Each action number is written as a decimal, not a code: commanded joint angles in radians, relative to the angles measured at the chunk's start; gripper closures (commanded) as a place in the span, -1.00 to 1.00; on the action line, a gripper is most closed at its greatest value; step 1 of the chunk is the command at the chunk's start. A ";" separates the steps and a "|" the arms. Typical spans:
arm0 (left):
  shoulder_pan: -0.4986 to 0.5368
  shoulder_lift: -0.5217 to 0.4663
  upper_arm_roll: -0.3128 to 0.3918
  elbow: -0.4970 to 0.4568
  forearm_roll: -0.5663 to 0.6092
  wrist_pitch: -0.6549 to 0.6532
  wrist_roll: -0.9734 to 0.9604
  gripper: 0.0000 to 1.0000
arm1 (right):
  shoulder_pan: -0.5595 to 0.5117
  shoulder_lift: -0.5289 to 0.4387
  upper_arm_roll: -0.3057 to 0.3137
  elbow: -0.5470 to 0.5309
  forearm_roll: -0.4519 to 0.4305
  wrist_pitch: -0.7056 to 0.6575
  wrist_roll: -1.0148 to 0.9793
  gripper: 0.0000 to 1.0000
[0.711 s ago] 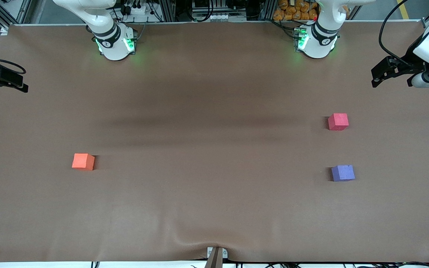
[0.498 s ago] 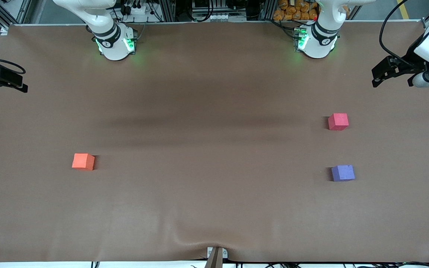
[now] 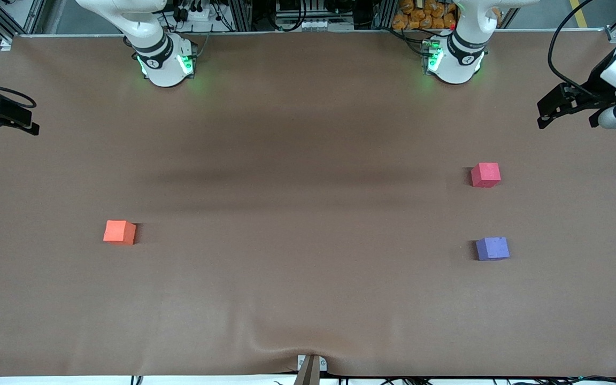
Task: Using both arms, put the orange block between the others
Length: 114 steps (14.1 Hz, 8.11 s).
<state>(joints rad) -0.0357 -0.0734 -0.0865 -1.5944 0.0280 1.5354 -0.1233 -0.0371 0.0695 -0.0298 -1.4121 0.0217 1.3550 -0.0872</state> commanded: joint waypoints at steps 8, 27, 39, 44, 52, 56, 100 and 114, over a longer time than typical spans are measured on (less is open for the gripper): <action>0.003 0.044 -0.007 0.030 -0.005 0.000 0.017 -1.00 | -0.021 0.168 0.011 -0.070 -0.042 0.163 0.010 -1.00; 0.007 0.032 -0.013 0.037 -0.005 -0.011 -0.003 -1.00 | -0.049 0.564 0.013 -0.303 -0.040 0.836 -0.003 -1.00; -0.001 0.043 -0.013 0.039 -0.008 0.017 -0.004 -1.00 | 0.014 0.524 0.088 -0.286 -0.036 0.796 -0.091 1.00; -0.007 0.052 -0.013 0.037 -0.007 0.019 -0.003 -1.00 | 0.141 0.576 0.258 -0.171 0.018 0.809 0.022 0.89; -0.006 0.056 -0.013 0.037 -0.007 0.019 -0.004 -1.00 | 0.468 0.818 0.252 0.163 0.024 0.811 0.601 0.85; -0.001 0.050 -0.013 0.036 -0.007 0.015 -0.004 -1.00 | 0.571 0.923 0.163 0.260 0.021 0.846 0.626 0.76; -0.160 0.487 -0.300 0.180 0.012 0.380 -0.397 -1.00 | 0.063 -0.080 -0.078 -0.031 -0.011 0.061 0.009 -1.00; -0.763 0.991 0.134 0.378 0.029 0.925 -0.958 -1.00 | 0.060 -0.068 -0.078 -0.033 -0.017 0.053 0.014 -1.00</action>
<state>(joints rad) -0.7997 0.8782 0.0334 -1.2623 0.0367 2.4325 -1.0801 0.0220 0.0016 -0.1034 -1.4590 0.0150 1.4150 -0.0773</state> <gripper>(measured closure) 0.000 0.000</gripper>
